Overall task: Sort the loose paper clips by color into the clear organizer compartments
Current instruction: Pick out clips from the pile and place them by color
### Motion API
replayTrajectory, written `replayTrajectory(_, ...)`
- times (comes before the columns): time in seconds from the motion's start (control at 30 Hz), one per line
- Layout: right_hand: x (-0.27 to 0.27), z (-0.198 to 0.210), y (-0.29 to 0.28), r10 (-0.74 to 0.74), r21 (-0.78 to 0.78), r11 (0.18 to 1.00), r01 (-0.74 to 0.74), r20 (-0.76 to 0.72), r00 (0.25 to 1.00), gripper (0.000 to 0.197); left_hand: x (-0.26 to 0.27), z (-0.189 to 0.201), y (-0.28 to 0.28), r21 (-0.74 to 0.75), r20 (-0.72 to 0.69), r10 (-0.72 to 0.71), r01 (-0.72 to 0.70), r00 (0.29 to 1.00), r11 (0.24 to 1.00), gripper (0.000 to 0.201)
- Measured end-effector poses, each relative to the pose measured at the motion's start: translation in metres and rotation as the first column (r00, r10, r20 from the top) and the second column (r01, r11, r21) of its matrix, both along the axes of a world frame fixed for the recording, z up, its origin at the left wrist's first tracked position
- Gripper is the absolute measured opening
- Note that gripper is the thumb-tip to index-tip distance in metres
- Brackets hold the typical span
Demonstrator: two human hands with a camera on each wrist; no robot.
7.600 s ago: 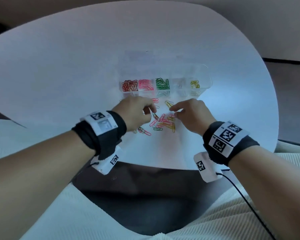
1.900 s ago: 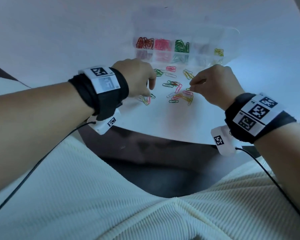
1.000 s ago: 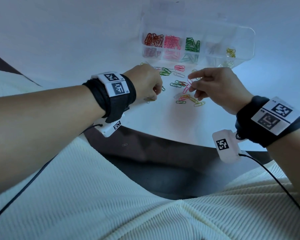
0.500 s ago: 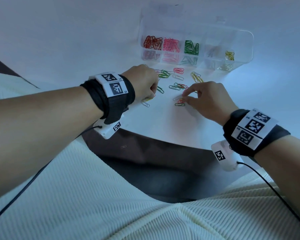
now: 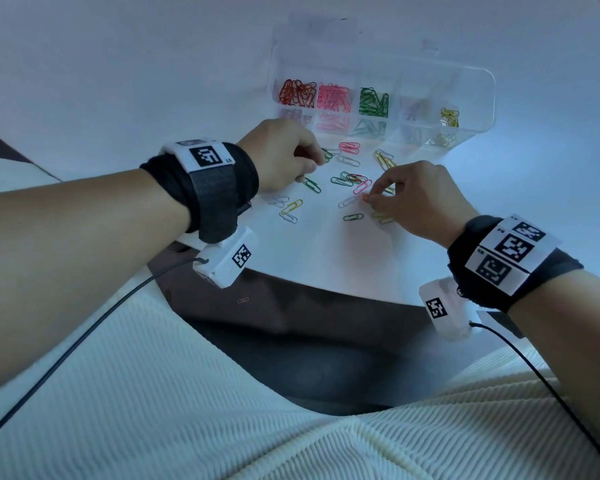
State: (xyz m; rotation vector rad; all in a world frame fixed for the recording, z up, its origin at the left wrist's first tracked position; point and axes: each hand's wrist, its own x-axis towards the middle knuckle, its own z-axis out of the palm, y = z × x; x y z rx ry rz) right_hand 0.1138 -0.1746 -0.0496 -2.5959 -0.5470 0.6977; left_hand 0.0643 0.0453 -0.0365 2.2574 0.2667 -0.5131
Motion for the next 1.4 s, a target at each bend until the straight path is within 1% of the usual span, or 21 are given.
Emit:
replayTrajectory(0.1, 0.008, 0.002, -0.002, -0.058, 0.050, 0.997, 0.061, -0.047, 0.997, 0.011, 0.002, -0.001, 0.005, -0.052, -0.019, 0.088, -0.089, 0.996, 0.995, 0.014)
replayTrajectory(0.17, 0.010, 0.001, -0.005, -0.074, 0.048, 0.996, 0.077, -0.051, 0.996, 0.012, 0.002, -0.002, 0.007, -0.065, -0.012, 0.133, -0.133, 0.991, 0.989, 0.021)
replayTrajectory(0.23, 0.012, -0.001, -0.007, -0.082, 0.033, 0.996, 0.082, -0.012, 0.997, 0.009, 0.001, -0.004, 0.007, -0.026, 0.003, 0.150, -0.150, 0.989, 0.988, 0.031)
replayTrajectory(0.3, 0.012, -0.001, -0.007, -0.069, 0.037, 0.997, 0.068, 0.029, 0.997, 0.011, 0.001, -0.004, 0.005, 0.024, -0.013, 0.135, -0.135, 0.991, 0.991, 0.033)
replayTrajectory(0.37, 0.010, 0.000, -0.004, -0.033, 0.028, 0.999, 0.031, 0.049, 0.998, 0.012, 0.002, -0.004, 0.004, 0.084, -0.027, 0.126, -0.123, 0.992, 0.989, 0.030)
replayTrajectory(0.43, 0.007, -0.001, -0.002, -0.001, -0.018, 1.000, 0.002, 0.046, 0.999, 0.015, 0.003, -0.005, 0.006, 0.161, 0.000, 0.114, -0.112, 0.993, 0.981, 0.025)
replayTrajectory(0.53, 0.002, -0.004, -0.003, 0.012, -0.082, 0.997, -0.008, 0.052, 0.999, 0.020, 0.001, -0.009, 0.009, 0.219, 0.019, 0.058, -0.061, 0.998, 0.974, 0.016)
replayTrajectory(0.63, -0.001, -0.005, -0.001, 0.049, -0.139, 0.990, -0.035, 0.095, 0.994, 0.022, -0.004, -0.010, 0.012, 0.286, -0.002, -0.038, 0.037, 0.999, 0.957, 0.024)
replayTrajectory(0.73, -0.007, -0.004, 0.002, 0.077, -0.199, 0.979, -0.048, 0.144, 0.987, 0.019, -0.007, -0.009, 0.011, 0.310, 0.006, -0.073, 0.068, 0.997, 0.948, 0.030)
replayTrajectory(0.8, -0.009, -0.003, 0.004, 0.069, -0.215, 0.976, -0.039, 0.132, 0.989, 0.016, -0.007, -0.008, 0.011, 0.330, 0.008, -0.076, 0.069, 0.997, 0.941, 0.029)
replayTrajectory(0.9, -0.009, -0.004, 0.004, 0.068, -0.197, 0.979, -0.047, 0.100, 0.993, 0.009, -0.006, -0.009, 0.009, 0.347, 0.019, -0.080, 0.068, 0.997, 0.935, 0.029)
replayTrajectory(1.03, -0.010, -0.006, 0.002, 0.121, -0.167, 0.981, -0.095, 0.149, 0.982, 0.012, -0.004, -0.009, 0.009, 0.374, 0.036, -0.070, 0.052, 0.997, 0.926, 0.030)
replayTrajectory(1.13, -0.009, -0.004, 0.004, 0.106, -0.177, 0.981, -0.079, 0.152, 0.983, 0.014, -0.004, -0.010, 0.008, 0.392, 0.011, -0.084, 0.073, 0.996, 0.917, 0.025)
replayTrajectory(1.27, -0.004, -0.003, 0.003, 0.099, -0.207, 0.976, -0.071, 0.126, 0.987, 0.010, -0.002, -0.011, 0.006, 0.433, 0.012, -0.112, 0.096, 0.994, 0.896, 0.017)
replayTrajectory(1.33, -0.005, -0.002, 0.003, 0.096, -0.199, 0.977, -0.071, 0.119, 0.988, 0.010, -0.002, -0.012, 0.005, 0.435, 0.019, -0.113, 0.093, 0.993, 0.896, 0.015)
replayTrajectory(1.4, -0.006, -0.002, 0.001, 0.064, -0.182, 0.983, -0.037, 0.144, 0.987, 0.013, -0.003, -0.011, 0.006, 0.425, 0.020, -0.102, 0.084, 0.995, 0.901, 0.015)
